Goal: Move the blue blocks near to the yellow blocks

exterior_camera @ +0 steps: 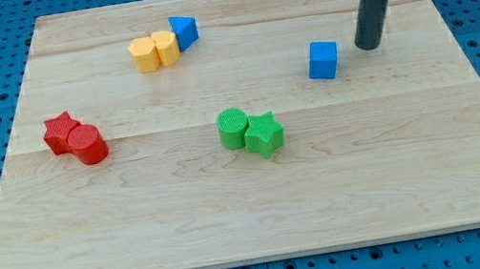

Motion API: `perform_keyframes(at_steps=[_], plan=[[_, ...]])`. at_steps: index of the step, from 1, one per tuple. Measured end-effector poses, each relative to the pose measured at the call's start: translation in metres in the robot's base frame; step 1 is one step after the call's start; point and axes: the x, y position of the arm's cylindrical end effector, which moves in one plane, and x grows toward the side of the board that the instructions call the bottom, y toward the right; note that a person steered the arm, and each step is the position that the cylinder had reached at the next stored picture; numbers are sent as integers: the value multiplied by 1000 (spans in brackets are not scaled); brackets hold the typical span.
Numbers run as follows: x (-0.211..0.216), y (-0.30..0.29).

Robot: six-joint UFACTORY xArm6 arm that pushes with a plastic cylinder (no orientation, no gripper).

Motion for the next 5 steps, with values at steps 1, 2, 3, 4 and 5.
perform_keyframes(at_steps=[1,2,3,4,5], plan=[[-19,-68],[-11,-81],[15,-50],[23,-89],[-28,-156]])
